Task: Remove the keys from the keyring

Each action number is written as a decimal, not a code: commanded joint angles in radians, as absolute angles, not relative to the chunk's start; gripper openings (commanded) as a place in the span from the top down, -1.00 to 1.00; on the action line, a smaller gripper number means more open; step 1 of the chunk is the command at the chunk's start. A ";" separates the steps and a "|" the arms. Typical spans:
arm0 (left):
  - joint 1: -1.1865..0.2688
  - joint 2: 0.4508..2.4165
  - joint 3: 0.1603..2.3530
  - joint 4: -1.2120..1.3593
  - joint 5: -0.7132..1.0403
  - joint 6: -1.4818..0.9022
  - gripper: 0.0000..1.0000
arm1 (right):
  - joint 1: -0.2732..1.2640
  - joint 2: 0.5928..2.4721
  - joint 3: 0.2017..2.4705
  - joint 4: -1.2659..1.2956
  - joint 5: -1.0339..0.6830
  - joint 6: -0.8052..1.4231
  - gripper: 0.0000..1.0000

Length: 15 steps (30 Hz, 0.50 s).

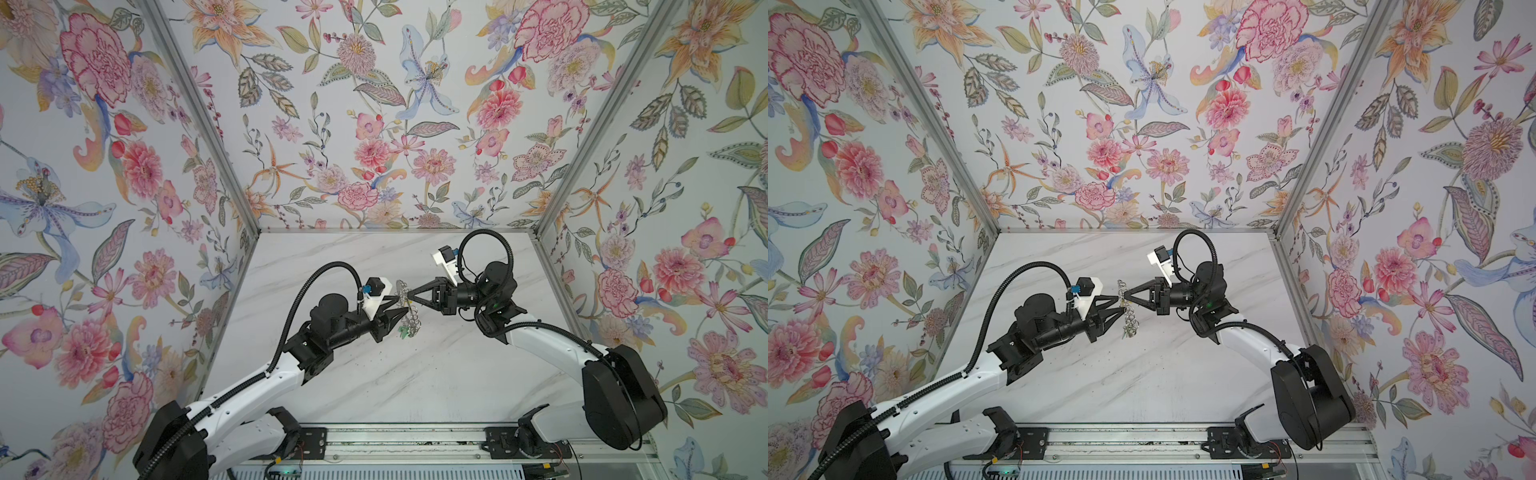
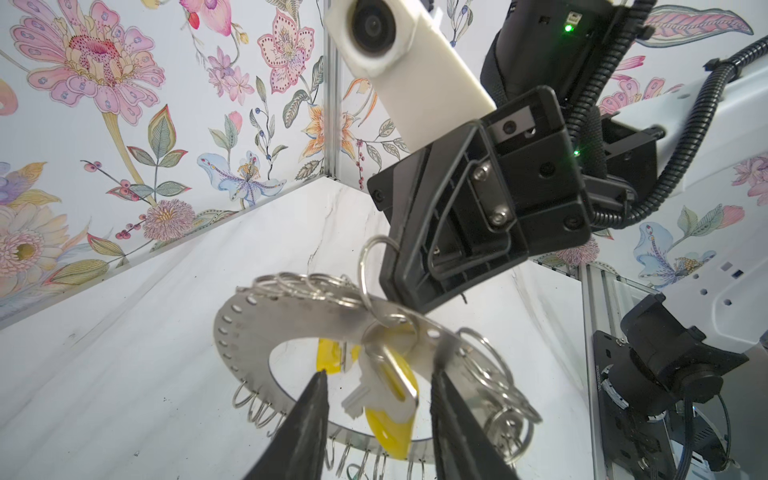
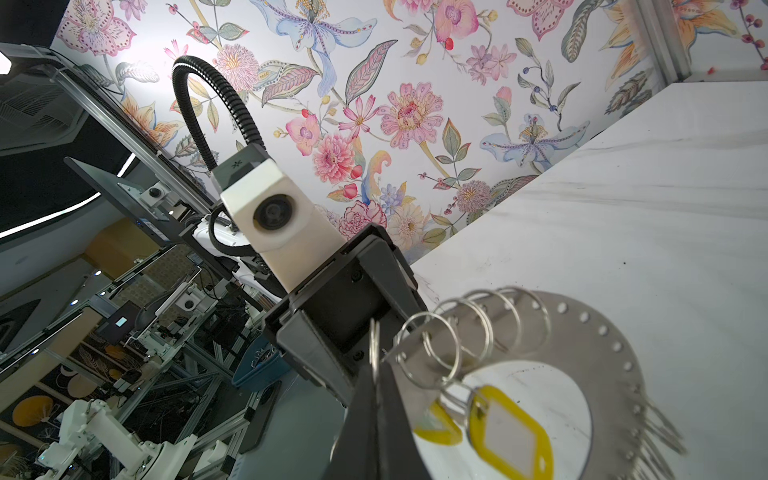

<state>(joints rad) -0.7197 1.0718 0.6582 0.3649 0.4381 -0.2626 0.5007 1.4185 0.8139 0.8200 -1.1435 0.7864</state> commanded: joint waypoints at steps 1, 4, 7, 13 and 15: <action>-0.712 1.072 0.646 0.416 0.441 -0.271 0.20 | 0.512 1.417 0.857 0.857 -1.145 0.785 1.00; -0.711 1.079 0.646 0.420 0.442 -0.272 0.31 | 0.515 1.416 0.861 0.855 -1.144 0.785 1.00; -0.711 1.078 0.644 0.419 0.441 -0.270 0.44 | 0.518 1.411 0.861 0.857 -1.143 0.788 1.00; -0.711 1.066 0.644 0.400 0.427 -0.263 0.70 | 0.516 1.400 0.859 0.856 -1.140 0.790 1.00; -0.712 1.055 0.642 0.393 0.420 -0.258 0.75 | 0.514 1.394 0.860 0.842 -1.136 0.781 1.00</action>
